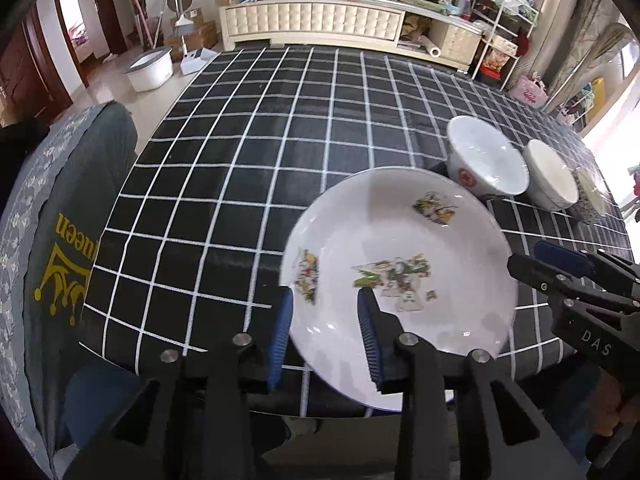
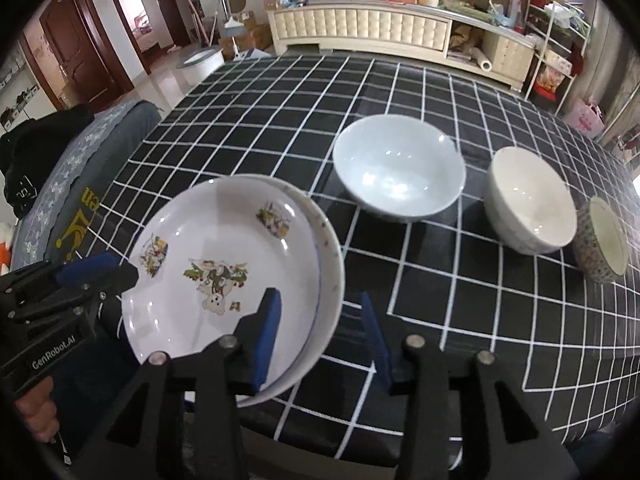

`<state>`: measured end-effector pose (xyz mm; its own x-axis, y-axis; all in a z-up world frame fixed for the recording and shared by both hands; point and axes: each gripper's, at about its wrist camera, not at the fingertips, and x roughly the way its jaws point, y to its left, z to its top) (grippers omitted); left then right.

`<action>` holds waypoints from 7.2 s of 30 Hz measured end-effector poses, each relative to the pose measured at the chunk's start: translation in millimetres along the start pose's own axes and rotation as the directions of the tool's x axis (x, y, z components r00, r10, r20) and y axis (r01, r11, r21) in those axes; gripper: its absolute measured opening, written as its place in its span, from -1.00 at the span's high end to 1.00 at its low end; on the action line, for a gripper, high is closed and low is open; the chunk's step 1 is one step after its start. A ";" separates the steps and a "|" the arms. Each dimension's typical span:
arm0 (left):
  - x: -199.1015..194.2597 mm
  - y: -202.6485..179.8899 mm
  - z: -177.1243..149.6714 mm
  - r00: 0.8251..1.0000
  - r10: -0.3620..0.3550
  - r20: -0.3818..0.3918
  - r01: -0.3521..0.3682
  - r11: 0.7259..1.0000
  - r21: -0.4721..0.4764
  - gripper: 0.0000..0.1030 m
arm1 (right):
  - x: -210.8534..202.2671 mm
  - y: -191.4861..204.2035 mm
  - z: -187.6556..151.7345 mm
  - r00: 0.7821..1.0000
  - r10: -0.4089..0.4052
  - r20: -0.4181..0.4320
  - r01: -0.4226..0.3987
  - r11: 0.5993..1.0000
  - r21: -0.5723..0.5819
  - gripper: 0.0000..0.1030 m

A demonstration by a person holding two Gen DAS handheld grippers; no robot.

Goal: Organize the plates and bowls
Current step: 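Open the right tool and release the cartoon-print plate on the stack, then move both tools toward the plain white bowl, then grasp the rim of the plain white bowl with the left tool, then carry the white bowl beside the plate stack and lower it, then open the left tool and release the white bowl, then reach the left tool to the cream bowl and grasp its rim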

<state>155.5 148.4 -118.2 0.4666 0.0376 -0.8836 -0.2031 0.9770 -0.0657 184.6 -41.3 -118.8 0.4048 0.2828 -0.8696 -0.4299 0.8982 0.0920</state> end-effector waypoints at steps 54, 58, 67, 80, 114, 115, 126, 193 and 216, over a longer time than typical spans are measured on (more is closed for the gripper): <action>91.9 -109.5 151.9 0.990 -0.124 -0.065 0.131 0.984 0.121 0.00 | 44.4 -112.1 101.3 1.000 -0.008 0.001 0.008 0.995 0.103 -0.01; 109.6 -111.2 150.5 0.988 -0.118 -0.101 0.130 0.984 0.124 0.00 | 62.1 -113.2 102.6 0.999 -0.008 -0.031 0.011 0.995 0.094 -0.01; 138.3 -111.8 147.7 0.979 -0.122 -0.163 0.142 0.982 0.122 0.26 | 73.3 -108.6 104.8 0.999 -0.014 -0.036 0.016 0.998 0.057 0.01; 137.3 -131.6 142.3 0.971 -0.149 -0.187 0.176 0.975 0.138 0.84 | 81.8 -117.0 94.3 0.998 -0.009 -0.062 0.016 0.994 0.112 0.78; 21.5 -172.0 61.7 0.972 -0.223 -0.074 0.233 0.953 0.192 0.85 | -43.9 -115.1 11.5 0.997 -0.076 0.030 0.067 0.970 0.233 0.78; 24.5 -174.0 56.5 0.971 -0.225 -0.085 0.238 0.952 0.193 0.85 | -42.8 -117.0 10.1 0.997 -0.076 0.026 0.068 0.969 0.237 0.78; 56.3 -189.4 25.4 0.966 -0.188 -0.177 0.222 0.955 0.196 0.85 | -14.4 -125.8 -26.9 0.997 -0.044 -0.067 0.060 0.961 0.270 0.78; -24.0 -224.2 147.9 0.968 -0.236 0.090 0.192 0.918 0.347 -0.11 | -94.9 -177.4 65.9 0.973 -0.179 0.147 0.144 0.965 0.220 -0.33; 99.2 -252.0 173.5 0.973 -0.181 -0.143 0.219 0.917 0.332 0.06 | -2.4 -220.6 80.7 0.996 -0.094 -0.002 0.093 0.978 0.187 0.00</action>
<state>402.3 -57.6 -108.8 0.3676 -0.1699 -0.9143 0.2018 0.9743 -0.0999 343.6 -213.0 -97.9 0.4421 0.1961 -0.8753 -0.2322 0.9676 0.0995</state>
